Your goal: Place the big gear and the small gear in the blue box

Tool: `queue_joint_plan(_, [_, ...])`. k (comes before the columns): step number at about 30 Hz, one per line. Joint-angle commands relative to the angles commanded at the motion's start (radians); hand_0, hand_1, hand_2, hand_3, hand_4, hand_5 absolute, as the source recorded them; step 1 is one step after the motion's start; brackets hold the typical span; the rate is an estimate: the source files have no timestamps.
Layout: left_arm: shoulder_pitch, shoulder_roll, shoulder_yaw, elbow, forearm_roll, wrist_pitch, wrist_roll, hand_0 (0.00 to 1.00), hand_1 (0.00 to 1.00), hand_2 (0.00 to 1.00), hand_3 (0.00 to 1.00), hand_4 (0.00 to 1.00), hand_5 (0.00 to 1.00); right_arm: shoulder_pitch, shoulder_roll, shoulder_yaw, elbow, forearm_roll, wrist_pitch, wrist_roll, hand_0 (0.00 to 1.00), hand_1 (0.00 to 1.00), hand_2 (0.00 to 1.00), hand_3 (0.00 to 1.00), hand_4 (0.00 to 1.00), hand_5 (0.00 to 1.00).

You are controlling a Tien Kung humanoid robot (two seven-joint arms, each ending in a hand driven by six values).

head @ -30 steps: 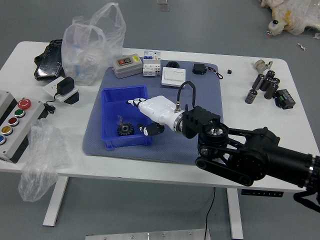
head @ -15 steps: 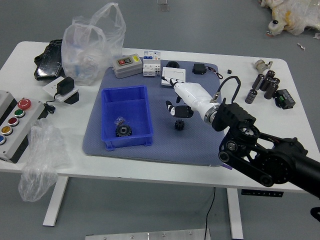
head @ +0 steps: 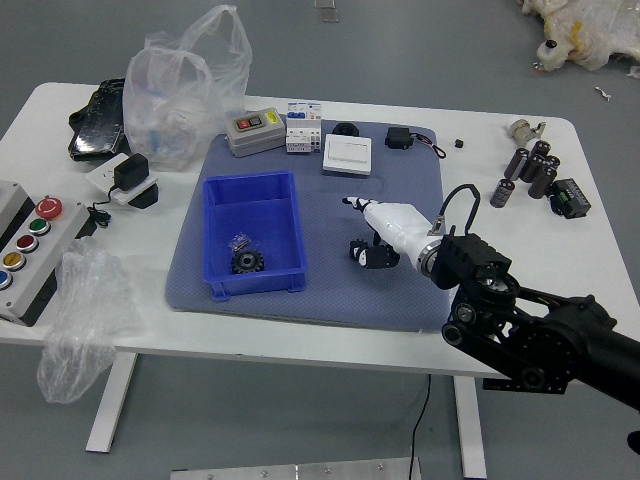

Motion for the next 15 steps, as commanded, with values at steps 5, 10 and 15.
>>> queue_joint_plan(5, [0.001,-0.001,0.000,0.000,0.001,0.000,0.001,0.682,0.638,0.655,0.779,0.752,0.514,0.003,0.000,-0.013,-0.005,0.012,0.004,0.004,0.333,0.437,0.886,0.951,0.467,0.291])
queue_joint_plan(10, [0.000,-0.001,0.004,0.000,-0.002,-0.001,-0.001,0.682,0.638,0.655,0.779,0.752,0.514,0.004,-0.001,-0.021,0.002,0.019,0.011,0.005,0.333,0.437,0.886,0.951,0.467,0.291])
queue_joint_plan(15, [0.001,0.001,0.005,0.000,-0.005,0.000,-0.003,0.681,0.637,0.656,0.779,0.751,0.516,0.007,-0.006,-0.025,0.014,0.021,0.019,0.007,0.330,0.436,0.884,0.948,0.446,0.299])
